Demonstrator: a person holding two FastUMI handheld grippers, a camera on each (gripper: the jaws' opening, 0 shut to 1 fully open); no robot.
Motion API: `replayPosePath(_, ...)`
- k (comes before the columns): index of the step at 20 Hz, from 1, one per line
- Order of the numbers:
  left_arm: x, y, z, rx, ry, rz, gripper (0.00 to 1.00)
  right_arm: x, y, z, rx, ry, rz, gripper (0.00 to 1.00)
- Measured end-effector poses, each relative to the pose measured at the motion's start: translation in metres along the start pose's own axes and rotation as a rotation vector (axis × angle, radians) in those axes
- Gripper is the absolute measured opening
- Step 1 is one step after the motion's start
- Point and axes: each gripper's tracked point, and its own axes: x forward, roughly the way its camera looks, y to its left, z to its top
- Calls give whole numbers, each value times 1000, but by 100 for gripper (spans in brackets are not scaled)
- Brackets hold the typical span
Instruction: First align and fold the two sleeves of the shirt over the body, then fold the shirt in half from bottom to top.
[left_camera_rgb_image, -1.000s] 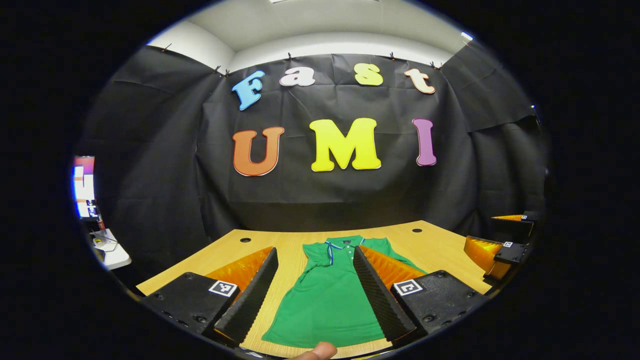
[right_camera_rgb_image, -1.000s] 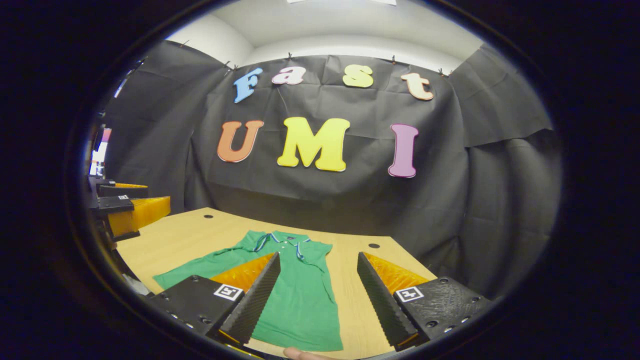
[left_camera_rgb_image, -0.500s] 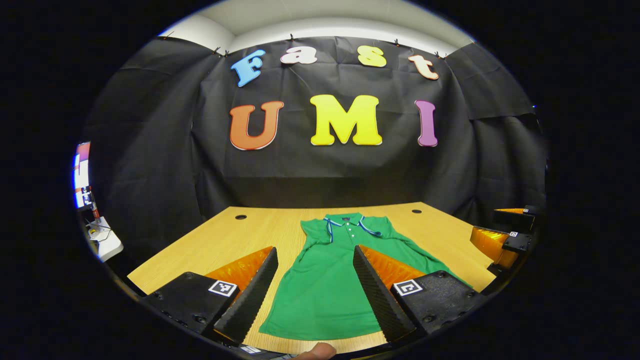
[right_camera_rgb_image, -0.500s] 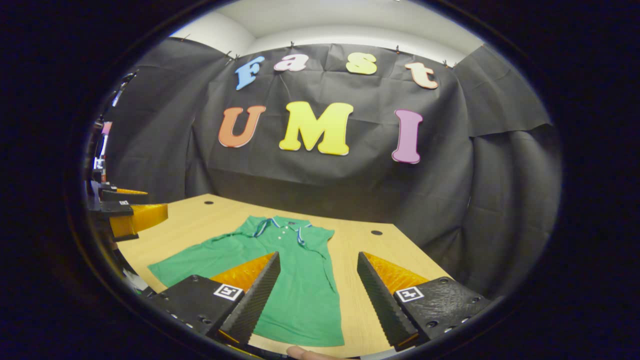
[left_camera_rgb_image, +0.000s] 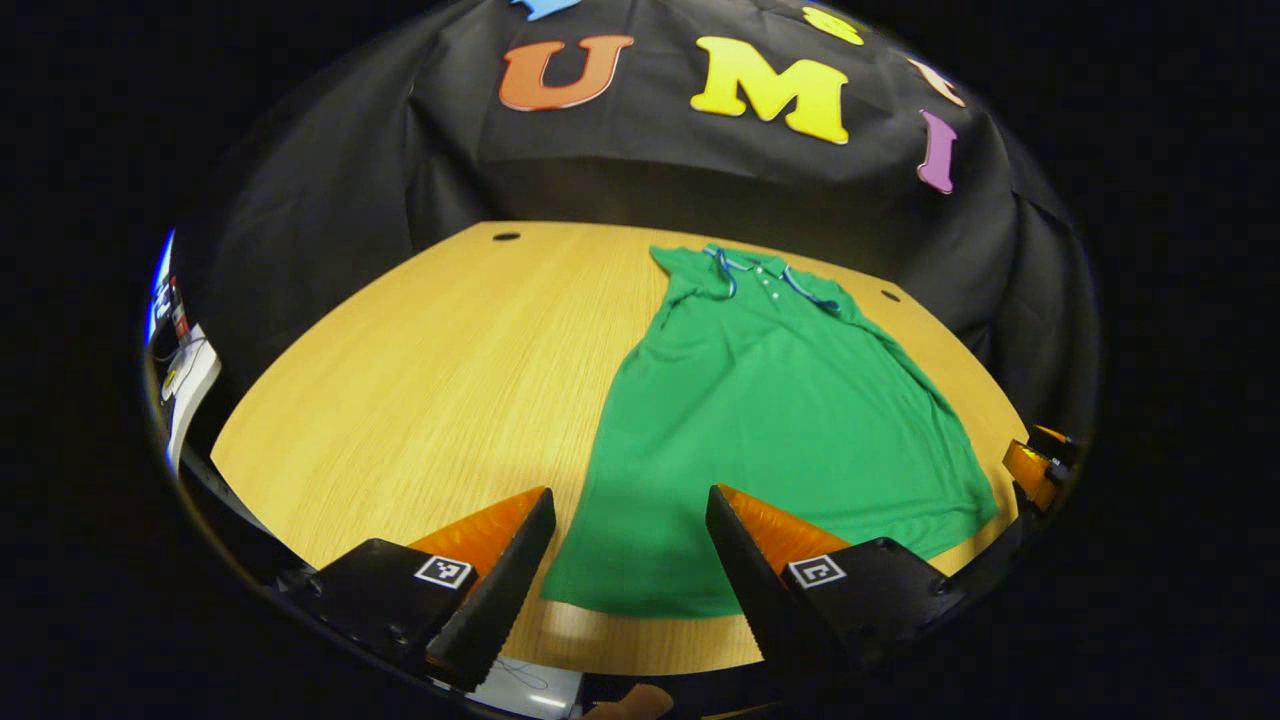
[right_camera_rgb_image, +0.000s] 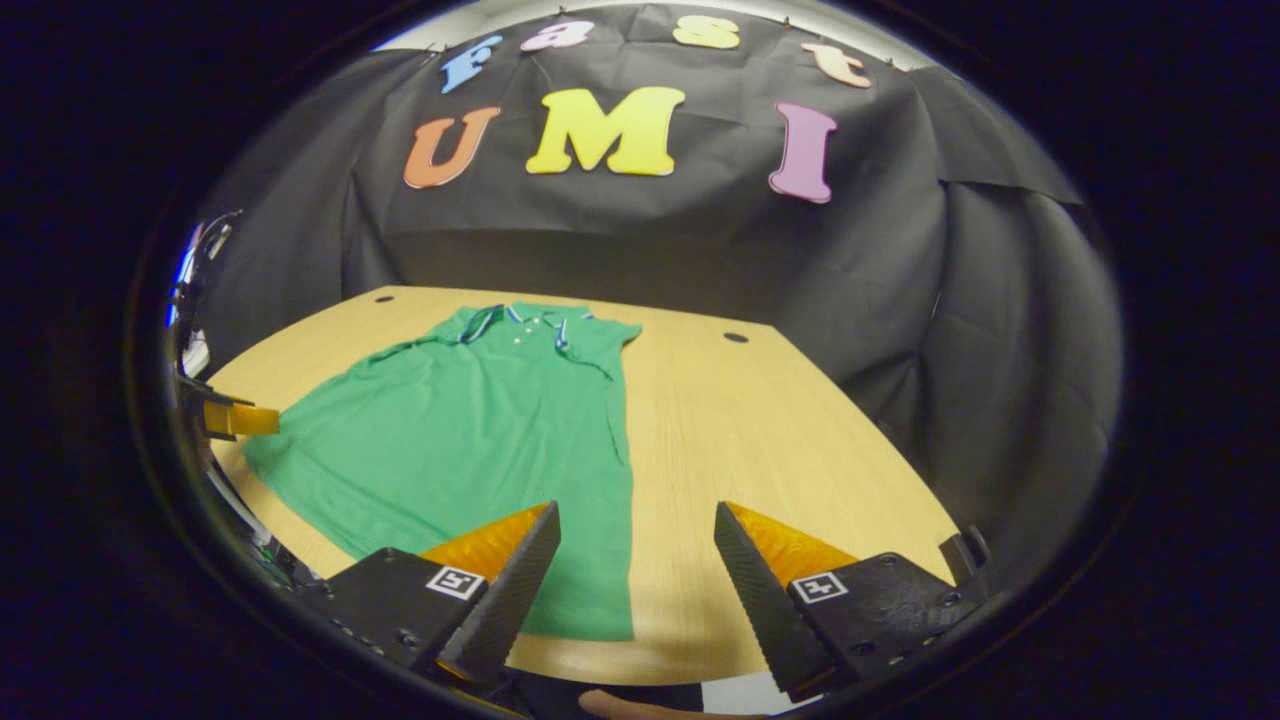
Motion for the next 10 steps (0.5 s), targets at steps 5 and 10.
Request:
replayPosePath(5,-1,10,-7,41,69,33,98,5,-1,-27,18,129,16,95)
replayPosePath(10,-5,13,-12,68,90,39,94,12,12,-44,78,247,60,95)
